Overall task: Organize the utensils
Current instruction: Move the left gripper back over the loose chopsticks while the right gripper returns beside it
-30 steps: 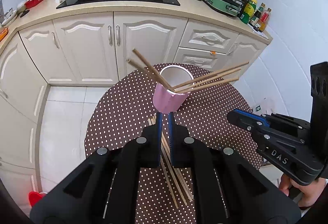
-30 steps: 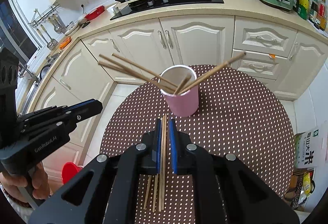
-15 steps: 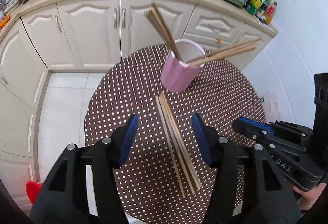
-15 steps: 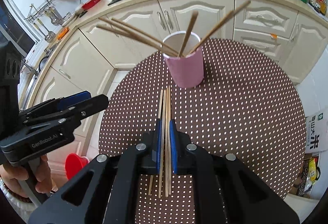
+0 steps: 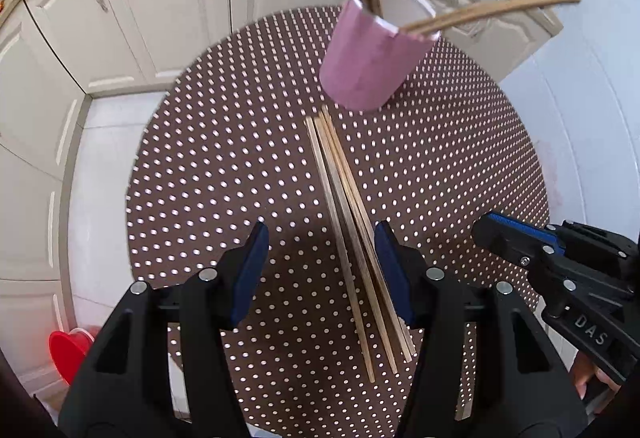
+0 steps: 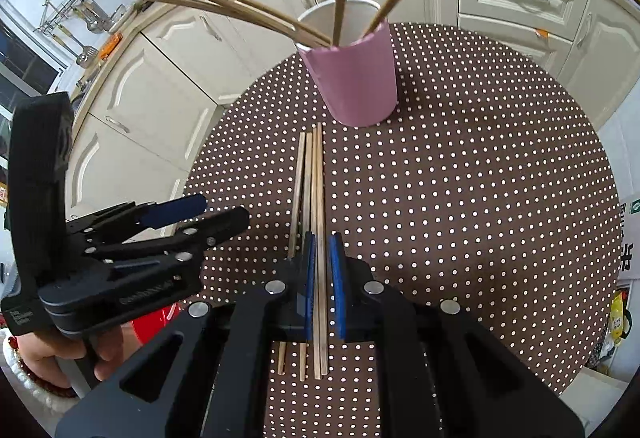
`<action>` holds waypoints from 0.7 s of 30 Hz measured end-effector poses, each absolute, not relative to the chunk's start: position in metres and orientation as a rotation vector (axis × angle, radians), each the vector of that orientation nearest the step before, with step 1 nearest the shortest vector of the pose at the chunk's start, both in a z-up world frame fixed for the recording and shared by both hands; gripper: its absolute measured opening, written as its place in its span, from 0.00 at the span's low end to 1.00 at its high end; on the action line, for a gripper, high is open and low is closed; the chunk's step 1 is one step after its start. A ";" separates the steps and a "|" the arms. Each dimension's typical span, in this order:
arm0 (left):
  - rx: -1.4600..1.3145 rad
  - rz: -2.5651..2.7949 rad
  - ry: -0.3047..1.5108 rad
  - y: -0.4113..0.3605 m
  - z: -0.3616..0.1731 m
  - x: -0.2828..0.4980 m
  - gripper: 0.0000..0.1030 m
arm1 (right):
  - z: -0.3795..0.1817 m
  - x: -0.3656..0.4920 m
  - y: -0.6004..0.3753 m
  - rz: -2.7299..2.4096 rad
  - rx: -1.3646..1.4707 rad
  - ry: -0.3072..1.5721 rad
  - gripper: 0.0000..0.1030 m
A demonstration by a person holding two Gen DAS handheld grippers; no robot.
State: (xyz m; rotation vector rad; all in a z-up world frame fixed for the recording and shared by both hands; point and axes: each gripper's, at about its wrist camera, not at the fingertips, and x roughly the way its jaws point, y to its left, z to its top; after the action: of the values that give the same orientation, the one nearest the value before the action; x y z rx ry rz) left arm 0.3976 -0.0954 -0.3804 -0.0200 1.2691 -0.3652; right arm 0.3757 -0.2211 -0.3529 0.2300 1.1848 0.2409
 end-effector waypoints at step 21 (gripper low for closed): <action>0.060 -0.322 1.398 -0.124 -0.448 0.421 0.53 | -0.378 0.397 -0.237 0.243 0.252 1.261 0.08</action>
State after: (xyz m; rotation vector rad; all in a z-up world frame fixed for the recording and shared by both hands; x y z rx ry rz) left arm 0.4205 -0.1238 -0.4477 0.0600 1.3982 -0.3216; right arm 0.3971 -0.2374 -0.3780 0.2516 1.2606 0.2432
